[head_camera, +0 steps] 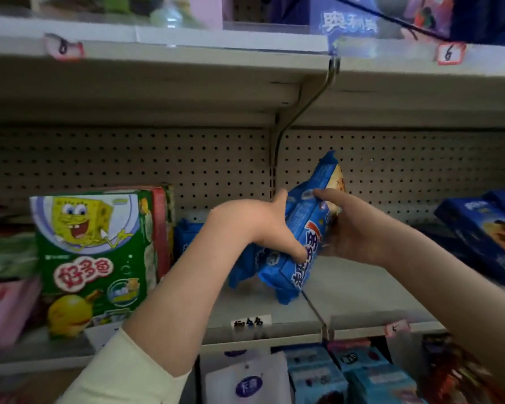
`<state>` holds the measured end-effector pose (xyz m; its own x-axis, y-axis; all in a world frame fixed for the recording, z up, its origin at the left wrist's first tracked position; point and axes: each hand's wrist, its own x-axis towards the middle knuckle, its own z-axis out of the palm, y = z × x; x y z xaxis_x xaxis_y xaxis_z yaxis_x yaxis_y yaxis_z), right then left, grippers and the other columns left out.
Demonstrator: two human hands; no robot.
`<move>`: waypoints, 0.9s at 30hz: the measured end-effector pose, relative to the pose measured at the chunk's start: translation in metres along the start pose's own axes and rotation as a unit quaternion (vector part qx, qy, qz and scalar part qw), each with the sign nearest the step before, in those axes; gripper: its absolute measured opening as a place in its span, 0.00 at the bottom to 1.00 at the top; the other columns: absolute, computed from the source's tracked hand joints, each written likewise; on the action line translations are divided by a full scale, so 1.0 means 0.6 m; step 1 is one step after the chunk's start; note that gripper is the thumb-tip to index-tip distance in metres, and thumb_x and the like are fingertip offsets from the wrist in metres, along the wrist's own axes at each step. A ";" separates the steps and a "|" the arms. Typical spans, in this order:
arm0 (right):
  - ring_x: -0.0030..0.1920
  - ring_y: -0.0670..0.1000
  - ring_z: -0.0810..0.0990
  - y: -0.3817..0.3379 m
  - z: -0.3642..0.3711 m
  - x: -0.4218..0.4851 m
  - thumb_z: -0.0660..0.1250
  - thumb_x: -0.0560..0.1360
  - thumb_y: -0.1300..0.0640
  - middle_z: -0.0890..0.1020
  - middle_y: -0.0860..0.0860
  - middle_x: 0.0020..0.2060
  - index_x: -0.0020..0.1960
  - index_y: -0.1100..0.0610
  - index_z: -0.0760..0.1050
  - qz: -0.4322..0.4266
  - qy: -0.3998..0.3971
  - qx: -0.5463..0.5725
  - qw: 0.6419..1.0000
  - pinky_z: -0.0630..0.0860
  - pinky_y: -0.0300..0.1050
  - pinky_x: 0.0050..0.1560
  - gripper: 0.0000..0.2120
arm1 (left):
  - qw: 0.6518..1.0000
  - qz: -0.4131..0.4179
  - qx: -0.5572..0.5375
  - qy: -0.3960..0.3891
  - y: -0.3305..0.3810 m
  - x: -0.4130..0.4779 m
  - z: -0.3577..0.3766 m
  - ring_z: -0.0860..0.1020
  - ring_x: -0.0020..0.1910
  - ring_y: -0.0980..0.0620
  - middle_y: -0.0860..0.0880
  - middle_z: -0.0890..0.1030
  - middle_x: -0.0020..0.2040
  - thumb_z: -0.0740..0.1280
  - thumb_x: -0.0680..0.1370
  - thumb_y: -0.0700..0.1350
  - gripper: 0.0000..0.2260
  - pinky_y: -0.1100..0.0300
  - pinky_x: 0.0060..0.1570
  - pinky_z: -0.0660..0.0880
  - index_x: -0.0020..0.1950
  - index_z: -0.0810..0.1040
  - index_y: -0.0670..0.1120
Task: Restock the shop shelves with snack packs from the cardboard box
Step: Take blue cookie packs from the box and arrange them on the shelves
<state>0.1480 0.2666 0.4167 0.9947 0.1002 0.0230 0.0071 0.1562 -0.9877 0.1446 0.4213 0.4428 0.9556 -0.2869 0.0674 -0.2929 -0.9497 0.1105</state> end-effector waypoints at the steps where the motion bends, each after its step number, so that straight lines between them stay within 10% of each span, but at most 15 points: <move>1: 0.43 0.54 0.84 -0.001 0.001 0.003 0.65 0.76 0.49 0.85 0.56 0.44 0.58 0.58 0.74 -0.001 0.006 -0.018 1.000 0.80 0.51 0.43 0.15 | 1.000 -0.002 -0.014 -0.007 -0.006 0.005 0.001 0.79 0.50 0.47 0.49 0.77 0.60 0.72 0.64 0.64 0.50 0.50 0.54 0.77 0.75 0.41 0.59; 10: 0.52 0.54 0.79 0.028 -0.036 0.066 0.70 0.66 0.46 0.82 0.54 0.50 0.61 0.54 0.71 0.005 0.093 -0.109 0.990 0.70 0.56 0.61 0.26 | 0.998 0.020 -0.049 -0.018 -0.028 0.043 0.026 0.78 0.46 0.51 0.51 0.78 0.54 0.70 0.69 0.62 0.38 0.53 0.52 0.75 0.71 0.50 0.62; 19: 0.46 0.54 0.81 0.039 -0.063 0.120 0.70 0.68 0.45 0.81 0.56 0.52 0.67 0.55 0.66 0.005 0.169 -0.082 0.982 0.69 0.43 0.32 0.32 | 0.998 0.018 -0.046 -0.032 -0.026 0.056 0.034 0.79 0.48 0.50 0.51 0.78 0.56 0.70 0.68 0.62 0.38 0.53 0.52 0.75 0.69 0.50 0.64; 27: 0.30 0.54 0.81 0.035 -0.068 0.100 0.65 0.76 0.53 0.82 0.57 0.35 0.49 0.59 0.70 0.059 0.151 -0.105 0.981 0.76 0.41 0.28 0.10 | 0.994 -0.010 -0.075 -0.080 -0.017 0.055 0.034 0.79 0.50 0.52 0.53 0.78 0.56 0.72 0.68 0.63 0.39 0.57 0.55 0.74 0.71 0.54 0.60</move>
<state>0.2119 0.2360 0.3908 0.9747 -0.1953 -0.1087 -0.1201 -0.0476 -0.9916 0.1800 0.4191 0.4238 0.9510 -0.2948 -0.0934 -0.2630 -0.9299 0.2570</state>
